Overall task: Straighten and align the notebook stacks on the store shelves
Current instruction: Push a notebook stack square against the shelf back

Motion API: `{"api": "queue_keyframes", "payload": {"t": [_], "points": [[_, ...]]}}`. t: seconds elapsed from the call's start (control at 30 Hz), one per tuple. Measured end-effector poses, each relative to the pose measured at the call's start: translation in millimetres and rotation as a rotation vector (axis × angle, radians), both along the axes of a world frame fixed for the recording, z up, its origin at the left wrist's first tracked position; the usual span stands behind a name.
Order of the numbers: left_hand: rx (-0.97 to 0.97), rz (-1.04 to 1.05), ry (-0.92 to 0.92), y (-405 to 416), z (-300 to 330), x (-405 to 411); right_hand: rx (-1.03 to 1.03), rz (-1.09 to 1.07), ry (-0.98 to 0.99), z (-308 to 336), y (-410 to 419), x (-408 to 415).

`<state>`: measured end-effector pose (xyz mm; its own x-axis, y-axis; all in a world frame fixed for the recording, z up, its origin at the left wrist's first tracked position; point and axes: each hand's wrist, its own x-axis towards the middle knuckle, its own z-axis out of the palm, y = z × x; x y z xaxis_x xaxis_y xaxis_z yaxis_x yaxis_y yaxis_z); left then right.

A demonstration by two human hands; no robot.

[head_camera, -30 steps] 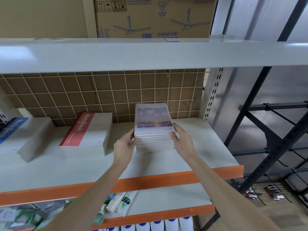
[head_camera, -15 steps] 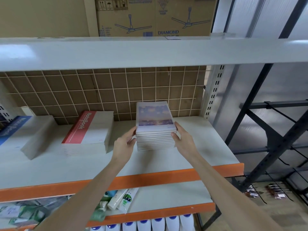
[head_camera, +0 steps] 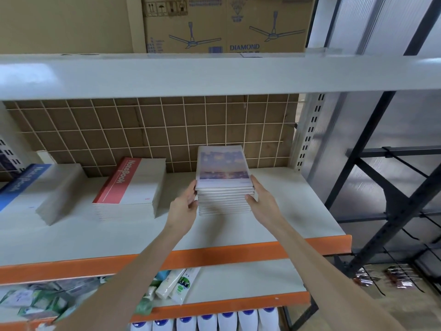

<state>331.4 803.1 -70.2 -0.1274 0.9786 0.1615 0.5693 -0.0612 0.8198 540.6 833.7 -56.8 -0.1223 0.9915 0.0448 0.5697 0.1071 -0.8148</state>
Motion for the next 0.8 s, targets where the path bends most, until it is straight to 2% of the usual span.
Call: {"api": "queue_keyframes", "payload": {"t": [0.23,0.37,0.6,0.8], "points": [[-0.011,-0.039,0.087,-4,3,6,-0.062,0.014,0.124,3,-2,2],[0.025,0.008,0.07,-9,3,10,-0.086,0.002,0.194,2,-6,2],[0.001,0.008,0.106,-8,1,14,-0.045,0.032,0.185,-3,-6,3],[-0.023,-0.035,0.115,-10,8,3,-0.019,0.049,0.04,2,-3,8]]}}
